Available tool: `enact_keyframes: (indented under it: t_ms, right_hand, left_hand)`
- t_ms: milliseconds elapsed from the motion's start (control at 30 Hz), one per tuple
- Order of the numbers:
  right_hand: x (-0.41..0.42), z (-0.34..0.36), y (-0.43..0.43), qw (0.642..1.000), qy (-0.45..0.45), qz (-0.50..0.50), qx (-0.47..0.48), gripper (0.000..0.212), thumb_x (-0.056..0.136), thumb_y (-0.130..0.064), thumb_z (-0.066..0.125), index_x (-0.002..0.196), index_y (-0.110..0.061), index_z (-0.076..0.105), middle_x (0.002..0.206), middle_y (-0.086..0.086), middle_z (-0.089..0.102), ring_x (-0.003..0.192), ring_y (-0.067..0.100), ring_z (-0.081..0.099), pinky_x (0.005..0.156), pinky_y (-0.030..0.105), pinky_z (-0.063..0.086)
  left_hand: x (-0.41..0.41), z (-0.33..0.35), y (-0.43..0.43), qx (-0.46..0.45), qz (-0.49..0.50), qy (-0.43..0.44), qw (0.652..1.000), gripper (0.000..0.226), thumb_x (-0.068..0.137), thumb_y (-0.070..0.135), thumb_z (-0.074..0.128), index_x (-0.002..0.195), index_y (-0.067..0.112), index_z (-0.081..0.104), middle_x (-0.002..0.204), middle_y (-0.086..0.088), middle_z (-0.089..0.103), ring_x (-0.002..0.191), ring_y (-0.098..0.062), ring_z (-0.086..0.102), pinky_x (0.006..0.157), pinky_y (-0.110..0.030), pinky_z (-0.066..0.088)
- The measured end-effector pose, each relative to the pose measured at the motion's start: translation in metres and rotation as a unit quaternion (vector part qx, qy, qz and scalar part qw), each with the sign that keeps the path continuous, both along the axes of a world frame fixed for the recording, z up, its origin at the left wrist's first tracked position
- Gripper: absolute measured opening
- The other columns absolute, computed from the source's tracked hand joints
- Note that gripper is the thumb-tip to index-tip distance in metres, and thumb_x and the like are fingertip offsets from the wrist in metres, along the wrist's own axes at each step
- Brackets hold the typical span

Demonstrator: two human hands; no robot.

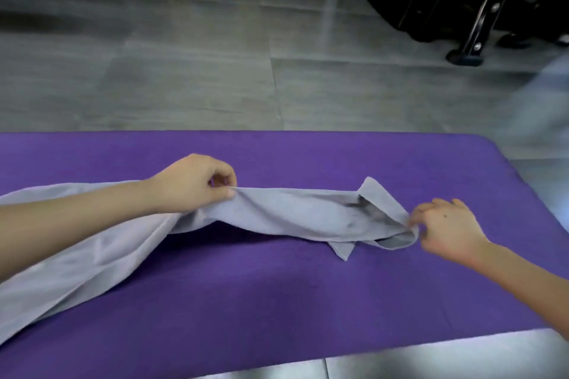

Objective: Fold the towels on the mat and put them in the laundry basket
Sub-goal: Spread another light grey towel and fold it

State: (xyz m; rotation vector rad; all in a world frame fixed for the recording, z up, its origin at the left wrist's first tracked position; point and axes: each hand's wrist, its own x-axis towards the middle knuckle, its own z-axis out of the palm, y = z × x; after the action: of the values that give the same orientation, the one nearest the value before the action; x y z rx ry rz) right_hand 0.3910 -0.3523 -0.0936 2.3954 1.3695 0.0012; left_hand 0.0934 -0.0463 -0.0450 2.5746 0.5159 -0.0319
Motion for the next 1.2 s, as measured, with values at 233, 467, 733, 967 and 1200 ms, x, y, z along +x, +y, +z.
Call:
enact_keyframes:
  t_ms: [233, 467, 733, 967, 1200]
  right_hand:
    - [-0.012, -0.058, 0.041, 0.983, 0.133, 0.030, 0.121, 0.058, 0.083, -0.013, 0.061, 0.137, -0.029, 0.048, 0.135, 0.004, 0.053, 0.118, 0.028, 0.050, 0.091, 0.039, 0.038]
    - [-0.029, -0.071, 0.079, 0.982, 0.142, 0.114, -0.050, 0.027, 0.089, -0.034, 0.055, 0.116, -0.033, 0.062, 0.131, -0.008, 0.052, 0.134, 0.016, 0.033, 0.113, 0.044, 0.010]
    - [-0.004, 0.014, 0.028, 0.904, 0.376, -0.055, 0.193, 0.008, 0.081, -0.026, 0.072, 0.078, -0.019, 0.070, 0.081, -0.003, 0.070, 0.082, 0.017, 0.062, 0.075, 0.034, 0.045]
    - [0.015, 0.106, -0.020, 0.716, 0.687, -0.038, 0.124, 0.022, 0.069, 0.004, 0.073, 0.068, -0.018, 0.072, 0.064, 0.003, 0.065, 0.058, 0.008, 0.058, 0.054, 0.014, 0.045]
    - [0.048, 0.108, 0.040, 0.695, 0.648, -0.119, 0.287, 0.053, 0.035, -0.053, 0.090, 0.069, -0.017, 0.074, 0.068, 0.000, 0.069, 0.060, 0.009, 0.063, 0.056, 0.017, 0.050]
  left_hand:
    - [0.014, -0.022, -0.019, 0.040, -0.043, 0.092, 0.994, 0.011, 0.086, 0.029, 0.060, 0.087, 0.023, 0.069, 0.069, 0.018, 0.058, 0.074, 0.013, 0.050, 0.061, -0.010, 0.036]
    - [-0.011, 0.000, -0.020, 0.023, 0.020, 0.031, 0.999, 0.024, 0.076, 0.047, 0.056, 0.080, 0.027, 0.069, 0.077, 0.011, 0.067, 0.088, 0.001, 0.055, 0.071, -0.023, 0.047]
    - [-0.039, 0.021, -0.030, -0.073, 0.026, 0.099, 0.992, 0.017, 0.082, 0.036, 0.069, 0.066, 0.040, 0.065, 0.060, 0.018, 0.063, 0.057, -0.002, 0.056, 0.057, -0.011, 0.042]
    - [-0.034, 0.088, -0.028, -0.390, -0.080, 0.275, 0.875, 0.024, 0.060, 0.039, 0.082, 0.073, 0.022, 0.073, 0.068, 0.001, 0.064, 0.058, -0.005, 0.055, 0.053, -0.015, 0.043]
    - [0.018, 0.088, 0.045, -0.326, 0.080, 0.169, 0.927, 0.049, 0.046, 0.045, 0.089, 0.081, 0.014, 0.076, 0.087, -0.007, 0.073, 0.076, -0.012, 0.067, 0.066, -0.020, 0.053]
